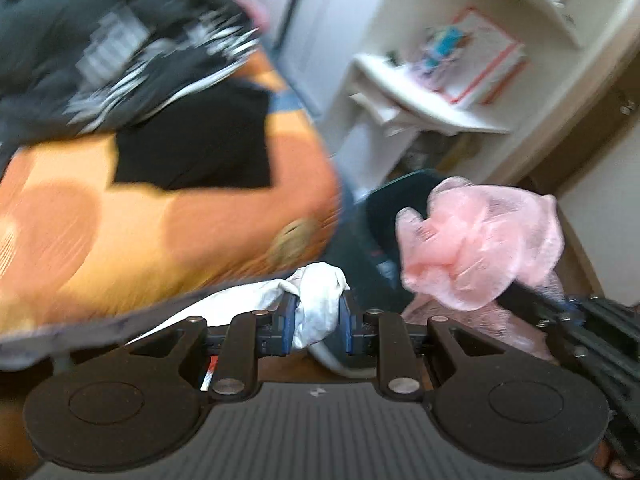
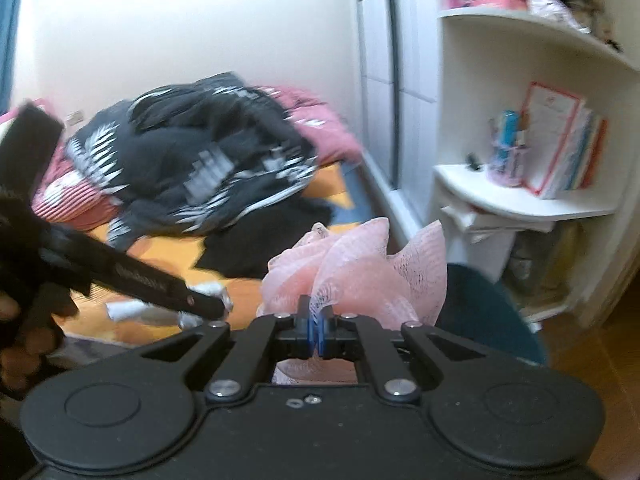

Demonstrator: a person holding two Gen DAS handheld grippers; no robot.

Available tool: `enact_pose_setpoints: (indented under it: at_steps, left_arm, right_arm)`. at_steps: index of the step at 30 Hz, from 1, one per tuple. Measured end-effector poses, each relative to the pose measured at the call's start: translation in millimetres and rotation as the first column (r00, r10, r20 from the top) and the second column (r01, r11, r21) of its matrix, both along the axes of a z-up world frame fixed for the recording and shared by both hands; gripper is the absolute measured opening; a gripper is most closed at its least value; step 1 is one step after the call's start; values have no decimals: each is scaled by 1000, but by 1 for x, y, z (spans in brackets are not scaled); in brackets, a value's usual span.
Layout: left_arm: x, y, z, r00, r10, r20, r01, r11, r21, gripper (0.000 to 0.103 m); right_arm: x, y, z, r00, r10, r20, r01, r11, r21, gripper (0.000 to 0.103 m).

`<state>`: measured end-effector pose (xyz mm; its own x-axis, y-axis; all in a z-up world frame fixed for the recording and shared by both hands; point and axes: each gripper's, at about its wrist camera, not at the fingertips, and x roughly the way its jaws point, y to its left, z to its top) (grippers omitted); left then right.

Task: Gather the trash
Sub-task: 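Carry the tissue with left tool while right tool carries the puff to the wastebasket, then open both tools to drop the tissue and puff into the wastebasket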

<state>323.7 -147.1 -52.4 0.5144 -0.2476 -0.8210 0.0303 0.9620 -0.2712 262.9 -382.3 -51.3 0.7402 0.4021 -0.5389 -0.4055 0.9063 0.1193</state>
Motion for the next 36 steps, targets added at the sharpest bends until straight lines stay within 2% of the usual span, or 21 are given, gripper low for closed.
enact_pose_setpoints:
  at_steps: [5, 10, 16, 24, 27, 33, 36]
  left_arm:
    - [33, -52, 18, 997, -65, 50, 66, 998, -19, 21]
    - [67, -91, 11, 994, -98, 38, 100, 993, -60, 21]
    - [97, -126, -33, 989, -141, -34, 138, 988, -73, 21]
    - [121, -162, -93, 972, -196, -132, 195, 981, -15, 22]
    - [125, -170, -112, 965, -204, -163, 208, 978, 8, 22]
    - [126, -178, -139, 956, -214, -199, 222, 975, 18, 23]
    - [126, -180, -145, 952, -215, -217, 226, 974, 27, 28]
  right_arm:
    - [24, -39, -8, 997, -68, -28, 68, 998, 6, 3]
    - [46, -59, -29, 993, -104, -63, 103, 994, -21, 3]
    - [65, -68, -61, 985, -116, -125, 109, 992, -57, 3]
    - [81, -72, -102, 965, -129, -229, 113, 990, -85, 3]
    - [83, -73, -115, 956, -133, -263, 112, 989, -94, 8]
    - [81, -75, -125, 947, -149, -285, 123, 986, -110, 16]
    - [80, -75, -125, 945, -153, -290, 126, 986, -110, 18]
